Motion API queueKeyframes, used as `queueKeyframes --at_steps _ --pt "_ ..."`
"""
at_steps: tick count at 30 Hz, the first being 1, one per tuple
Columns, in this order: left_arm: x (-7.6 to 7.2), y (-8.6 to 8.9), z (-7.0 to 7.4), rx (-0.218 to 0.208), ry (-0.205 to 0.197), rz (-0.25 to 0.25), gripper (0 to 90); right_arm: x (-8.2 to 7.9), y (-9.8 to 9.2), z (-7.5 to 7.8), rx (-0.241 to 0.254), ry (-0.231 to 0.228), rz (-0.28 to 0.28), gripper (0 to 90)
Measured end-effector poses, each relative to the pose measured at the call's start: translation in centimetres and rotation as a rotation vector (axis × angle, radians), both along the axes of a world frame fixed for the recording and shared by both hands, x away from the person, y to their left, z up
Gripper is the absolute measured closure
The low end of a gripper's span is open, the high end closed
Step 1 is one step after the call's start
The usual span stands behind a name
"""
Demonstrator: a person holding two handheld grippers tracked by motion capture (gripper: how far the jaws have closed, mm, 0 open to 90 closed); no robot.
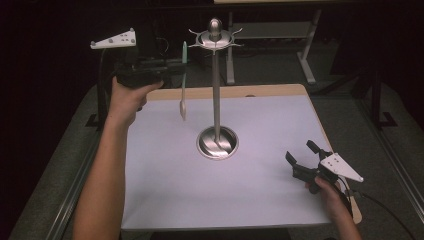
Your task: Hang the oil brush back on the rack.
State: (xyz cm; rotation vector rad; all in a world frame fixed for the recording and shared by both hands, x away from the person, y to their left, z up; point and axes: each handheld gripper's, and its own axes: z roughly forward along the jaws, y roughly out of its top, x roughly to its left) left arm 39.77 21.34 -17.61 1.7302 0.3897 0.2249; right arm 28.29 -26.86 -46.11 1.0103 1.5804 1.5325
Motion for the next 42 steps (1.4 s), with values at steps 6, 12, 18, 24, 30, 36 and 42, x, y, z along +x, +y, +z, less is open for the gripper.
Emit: queueKeyframes --at_steps 6,12,18,24,30,36,42 --pt "0.2 0.2 0.0 -0.005 0.000 0.006 77.4 0.0 0.0 0.0 0.000 0.000 0.000 13.3" --pt "0.4 0.1 -0.1 -0.001 0.006 0.007 77.4 0.0 0.0 0.0 0.001 0.000 0.000 13.3" --pt "0.5 -0.4 -0.3 0.008 0.008 -0.003 77.4 0.0 0.0 0.0 0.001 -0.001 0.000 13.3" --pt "0.8 -1.0 -0.4 0.014 0.014 -0.011 77.4 0.0 0.0 0.0 -0.001 -0.001 0.000 13.3" --pt "1.1 -2.0 -0.6 0.015 0.019 -0.021 77.3 0.0 0.0 0.0 0.001 -0.001 0.000 13.3" --pt "1.2 -2.0 -0.7 0.025 0.009 -0.025 77.0 0.0 0.0 0.0 0.002 -0.003 0.000 13.3" --pt "0.6 -1.7 -0.7 0.061 -0.012 -0.011 73.3 0.0 0.0 0.0 0.003 -0.002 0.001 13.3"
